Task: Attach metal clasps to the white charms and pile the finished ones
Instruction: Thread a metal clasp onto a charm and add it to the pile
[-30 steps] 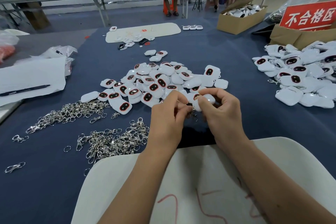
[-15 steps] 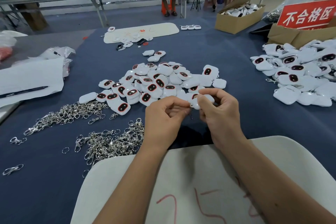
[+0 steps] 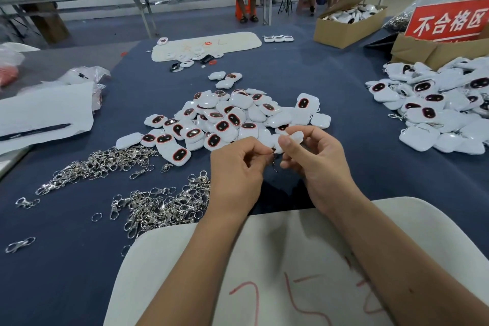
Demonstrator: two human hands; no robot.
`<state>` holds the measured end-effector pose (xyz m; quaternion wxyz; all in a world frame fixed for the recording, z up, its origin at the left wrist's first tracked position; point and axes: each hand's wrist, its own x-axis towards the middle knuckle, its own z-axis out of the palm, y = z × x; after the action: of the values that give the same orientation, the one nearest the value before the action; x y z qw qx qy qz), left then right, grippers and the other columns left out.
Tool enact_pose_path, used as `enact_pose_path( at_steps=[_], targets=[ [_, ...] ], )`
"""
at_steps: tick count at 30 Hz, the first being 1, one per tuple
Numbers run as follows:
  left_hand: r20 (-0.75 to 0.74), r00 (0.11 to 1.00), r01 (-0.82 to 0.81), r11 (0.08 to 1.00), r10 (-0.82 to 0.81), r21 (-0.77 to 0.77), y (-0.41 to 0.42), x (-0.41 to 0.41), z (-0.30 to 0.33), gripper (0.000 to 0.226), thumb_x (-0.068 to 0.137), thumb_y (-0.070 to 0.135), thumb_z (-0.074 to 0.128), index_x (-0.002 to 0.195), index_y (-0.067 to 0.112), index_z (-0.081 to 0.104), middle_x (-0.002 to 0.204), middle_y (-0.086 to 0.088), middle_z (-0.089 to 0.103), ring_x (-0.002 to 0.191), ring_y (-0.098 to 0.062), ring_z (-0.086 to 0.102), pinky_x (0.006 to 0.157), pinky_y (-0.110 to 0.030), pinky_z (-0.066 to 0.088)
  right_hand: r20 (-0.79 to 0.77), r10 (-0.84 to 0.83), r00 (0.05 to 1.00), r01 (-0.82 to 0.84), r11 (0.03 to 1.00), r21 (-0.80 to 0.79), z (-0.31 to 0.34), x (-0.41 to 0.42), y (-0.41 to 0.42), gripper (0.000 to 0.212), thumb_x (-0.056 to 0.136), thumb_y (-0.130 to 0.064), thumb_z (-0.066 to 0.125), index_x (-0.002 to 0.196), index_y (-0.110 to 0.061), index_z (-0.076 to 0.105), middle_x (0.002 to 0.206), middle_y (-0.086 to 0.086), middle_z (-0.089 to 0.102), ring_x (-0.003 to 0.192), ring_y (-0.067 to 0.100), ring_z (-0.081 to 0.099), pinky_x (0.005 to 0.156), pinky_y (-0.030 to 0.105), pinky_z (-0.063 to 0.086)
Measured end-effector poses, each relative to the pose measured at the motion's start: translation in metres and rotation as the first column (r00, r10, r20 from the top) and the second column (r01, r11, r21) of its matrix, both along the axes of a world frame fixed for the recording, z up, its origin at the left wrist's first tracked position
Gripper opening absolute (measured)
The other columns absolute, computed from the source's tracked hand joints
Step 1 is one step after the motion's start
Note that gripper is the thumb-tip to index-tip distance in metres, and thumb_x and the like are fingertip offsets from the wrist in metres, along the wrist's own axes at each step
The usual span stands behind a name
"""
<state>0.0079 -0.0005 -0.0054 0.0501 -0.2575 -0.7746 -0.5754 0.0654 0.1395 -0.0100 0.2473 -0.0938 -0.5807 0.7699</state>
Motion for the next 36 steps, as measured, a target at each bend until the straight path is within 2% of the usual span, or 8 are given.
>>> enact_pose_path(
  at_steps=[3, 7, 12, 16, 23, 26, 31, 36],
  targets=[
    [-0.148, 0.989, 0.008, 0.990, -0.029, -0.139, -0.003, -0.003, -0.001, 0.019, 0.086, -0.001, 0.070, 0.081, 0.016, 0.077, 0.074, 0.007, 0.072, 0.072, -0.012, 0.066, 0.071, -0.035, 0.054, 0.039, -0.006, 0.999, 0.003, 0.996, 0.086, -0.001, 0.001, 0.001, 0.033, 0.082, -0.020, 0.086, 0.108, -0.006, 0.070, 0.086, 0.005, 0.071, 0.065, 0.015, 0.067, 0.062, 0.023, 0.057],
    [-0.121, 0.991, 0.041, 0.982, -0.063, -0.183, -0.006, -0.005, -0.002, 0.022, 0.087, -0.001, 0.070, 0.081, 0.019, 0.076, 0.076, 0.007, 0.072, 0.073, -0.012, 0.066, 0.072, -0.035, 0.055, 0.078, 0.028, 0.997, -0.040, 0.988, 0.149, 0.001, 0.002, 0.004, 0.029, 0.086, -0.016, 0.084, 0.110, -0.007, 0.070, 0.082, 0.005, 0.069, 0.063, 0.014, 0.065, 0.058, 0.023, 0.055],
    [0.129, 0.991, 0.021, 0.994, -0.035, 0.112, 0.001, 0.003, 0.004, 0.014, 0.086, 0.000, 0.076, 0.089, 0.014, 0.073, 0.078, 0.008, 0.070, 0.067, -0.002, 0.061, 0.068, -0.014, 0.050, 0.013, 0.067, 0.998, -0.066, 0.997, -0.050, 0.005, 0.003, 0.003, 0.038, 0.078, -0.027, 0.082, 0.109, -0.007, 0.069, 0.076, 0.002, 0.068, 0.060, 0.012, 0.059, 0.059, 0.019, 0.053],
    [0.323, 0.939, 0.050, 0.977, -0.116, 0.207, 0.005, 0.006, 0.005, 0.021, 0.084, -0.001, 0.079, 0.101, 0.008, 0.070, 0.084, -0.004, 0.067, 0.070, -0.009, 0.059, 0.067, -0.020, 0.052, -0.029, 0.123, 0.992, -0.126, 0.977, -0.174, 0.007, 0.004, 0.002, 0.043, 0.074, -0.029, 0.083, 0.109, -0.007, 0.071, 0.080, 0.004, 0.068, 0.060, 0.010, 0.061, 0.060, 0.017, 0.054],
    [0.416, 0.896, 0.019, 0.950, -0.155, 0.312, 0.002, 0.003, 0.003, 0.013, 0.089, -0.007, 0.068, 0.094, 0.005, 0.072, 0.084, -0.012, 0.074, 0.079, -0.022, 0.071, 0.072, -0.025, 0.056, -0.033, 0.125, 0.992, -0.130, 0.962, -0.241, 0.008, 0.003, 0.001, 0.039, 0.074, -0.027, 0.081, 0.106, -0.008, 0.072, 0.078, 0.001, 0.067, 0.062, 0.008, 0.061, 0.058, 0.015, 0.053],
    [0.448, 0.876, -0.014, 0.921, -0.177, 0.390, 0.005, 0.006, 0.004, 0.007, 0.090, -0.003, 0.072, 0.092, 0.004, 0.072, 0.082, -0.014, 0.077, 0.073, -0.018, 0.073, 0.067, -0.022, 0.056, -0.032, 0.122, 0.992, -0.126, 0.962, -0.241, 0.009, 0.003, 0.001, 0.038, 0.074, -0.026, 0.081, 0.106, -0.008, 0.071, 0.079, 0.002, 0.067, 0.063, 0.008, 0.062, 0.059, 0.016, 0.054],
    [0.420, 0.898, -0.072, 0.897, -0.132, 0.436, 0.008, 0.008, 0.004, 0.015, 0.087, -0.005, 0.074, 0.085, 0.009, 0.072, 0.078, -0.012, 0.077, 0.071, -0.018, 0.074, 0.067, -0.021, 0.056, -0.024, 0.115, 0.993, -0.117, 0.968, -0.223, 0.009, 0.003, 0.000, 0.039, 0.072, -0.028, 0.082, 0.103, -0.007, 0.071, 0.080, 0.005, 0.070, 0.065, 0.010, 0.067, 0.060, 0.016, 0.055],
    [0.345, 0.935, -0.057, 0.921, -0.087, 0.387, 0.006, 0.007, 0.005, 0.017, 0.086, -0.010, 0.072, 0.080, 0.005, 0.069, 0.078, -0.014, 0.075, 0.068, -0.015, 0.072, 0.067, -0.023, 0.058, -0.033, 0.105, 0.994, -0.109, 0.970, -0.218, 0.008, 0.003, -0.002, 0.034, 0.073, -0.024, 0.082, 0.101, -0.007, 0.071, 0.081, 0.007, 0.071, 0.066, 0.012, 0.069, 0.061, 0.018, 0.056]
  ],
)
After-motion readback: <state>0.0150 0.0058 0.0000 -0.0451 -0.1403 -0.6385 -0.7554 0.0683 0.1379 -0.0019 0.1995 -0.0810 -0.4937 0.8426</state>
